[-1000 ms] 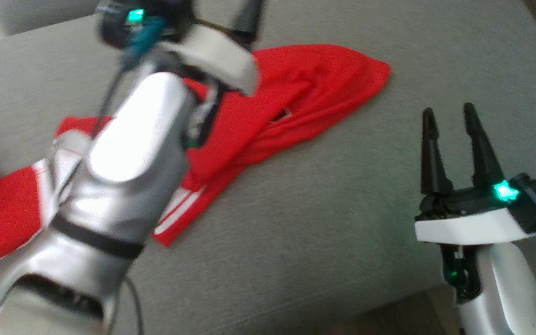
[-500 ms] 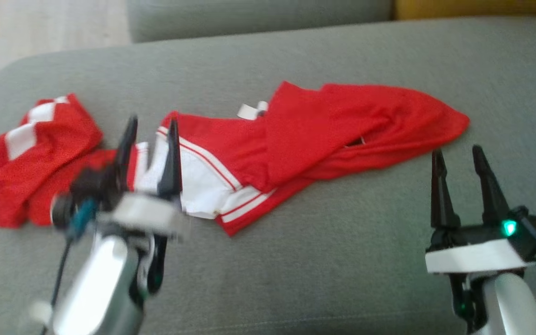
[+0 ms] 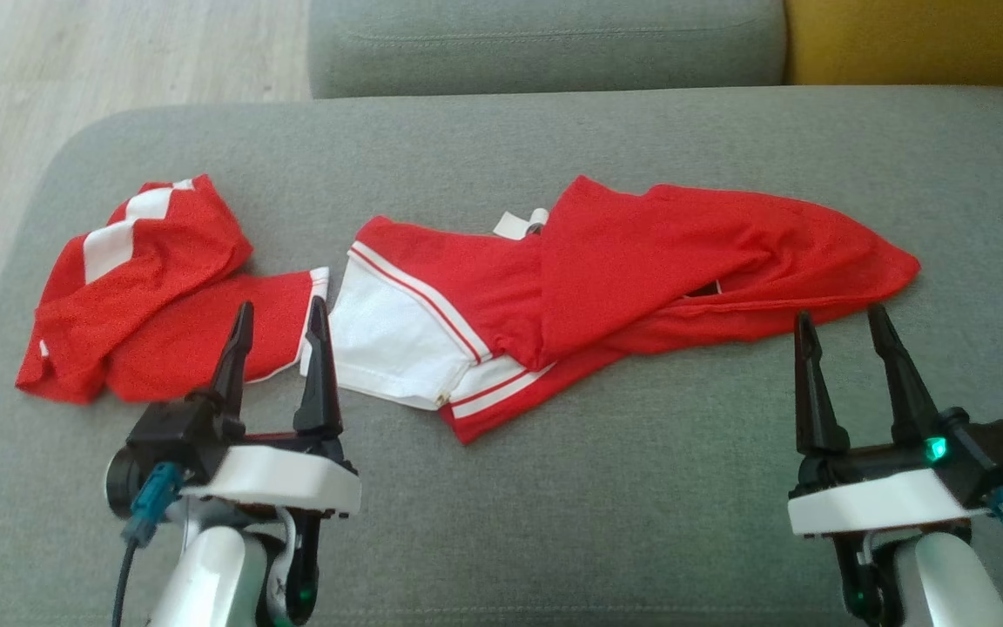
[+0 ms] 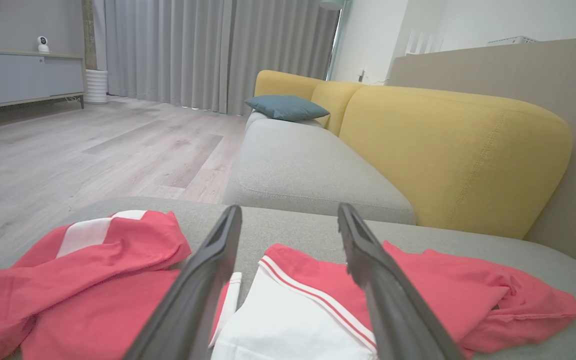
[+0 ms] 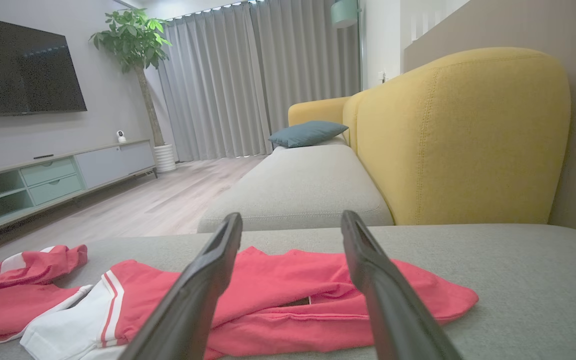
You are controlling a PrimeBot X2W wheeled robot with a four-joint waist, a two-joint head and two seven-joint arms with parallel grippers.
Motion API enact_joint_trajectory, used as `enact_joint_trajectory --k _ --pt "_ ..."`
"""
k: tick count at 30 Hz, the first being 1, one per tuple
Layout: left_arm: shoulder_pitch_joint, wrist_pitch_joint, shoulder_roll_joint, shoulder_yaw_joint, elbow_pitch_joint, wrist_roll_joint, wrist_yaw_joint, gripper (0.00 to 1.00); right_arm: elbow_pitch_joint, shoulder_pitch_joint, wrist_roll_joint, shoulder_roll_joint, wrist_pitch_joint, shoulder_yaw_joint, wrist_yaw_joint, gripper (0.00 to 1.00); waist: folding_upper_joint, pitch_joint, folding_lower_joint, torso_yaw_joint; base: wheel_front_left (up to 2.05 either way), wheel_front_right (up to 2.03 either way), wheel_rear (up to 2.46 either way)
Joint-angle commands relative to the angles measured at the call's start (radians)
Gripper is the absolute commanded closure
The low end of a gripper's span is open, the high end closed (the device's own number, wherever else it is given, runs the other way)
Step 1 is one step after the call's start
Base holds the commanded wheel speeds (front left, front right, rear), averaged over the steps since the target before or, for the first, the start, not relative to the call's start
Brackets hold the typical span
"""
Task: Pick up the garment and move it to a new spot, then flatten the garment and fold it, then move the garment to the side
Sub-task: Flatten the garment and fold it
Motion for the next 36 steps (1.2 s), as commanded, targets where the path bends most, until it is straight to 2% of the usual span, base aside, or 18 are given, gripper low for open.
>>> enact_joint_trajectory --k 1,9,15,20,28,29,30,31,36 --pt "-0.036 -0.005 -0.001 0.041 -0.038 0.013 -0.009 0.0 -0.029 -0.023 -0.01 -0.006 -0.006 0.019 0.008 0.0 -0.0001 0.005 0.0 0.008 0.0 0.0 0.0" --pt "-0.042 -0.005 -0.029 0.055 -0.023 0.036 -0.037 0.0 -0.025 -0.053 -0.066 -0.006 -0.006 0.053 0.008 0.0 -0.0001 0.038 0.0 0.071 0.0 0.0 0.0" --pt "-0.057 -0.005 -0.034 0.049 -0.003 0.04 -0.037 0.0 0.025 -0.127 -0.16 -0.006 0.007 0.155 0.008 0.0 -0.0001 0.072 0.0 0.157 0.0 0.0 0.0" --pt "-0.069 -0.005 -0.035 0.047 -0.004 0.023 -0.024 0.0 0.124 -0.219 -0.213 -0.012 0.056 0.296 0.008 0.0 -0.0001 0.108 0.0 0.237 0.0 0.0 0.0" --pt "-0.082 -0.005 -0.035 0.019 -0.008 -0.009 -0.002 0.0 0.339 -0.384 -0.153 -0.113 0.134 0.503 0.008 0.0 -0.0001 0.156 0.0 0.333 0.0 0.0 0.0" --pt "-0.082 -0.005 -0.035 0.019 -0.008 -0.009 -0.002 0.0 0.339 -0.384 -0.153 -0.113 0.134 0.503 0.008 0.0 -0.0001 0.156 0.0 0.333 0.0 0.0 0.0" --pt "-0.086 -0.005 -0.035 0.01 -0.01 -0.017 0.003 0.0 0.379 -0.418 -0.133 -0.135 0.139 0.554 0.008 0.0 -0.0001 0.164 0.0 0.349 0.0 0.0 0.0" --pt "-0.086 -0.005 -0.035 0.01 -0.01 -0.017 0.003 0.0 0.379 -0.418 -0.133 -0.135 0.139 0.554 0.008 0.0 -0.0001 0.164 0.0 0.349 0.0 0.0 0.0" --pt "-0.088 -0.005 -0.035 -0.013 -0.012 -0.041 0.017 0.0 0.463 -0.483 -0.082 -0.174 0.147 0.687 0.008 0.0 -0.0001 0.178 0.0 0.375 0.0 0.0 0.0"
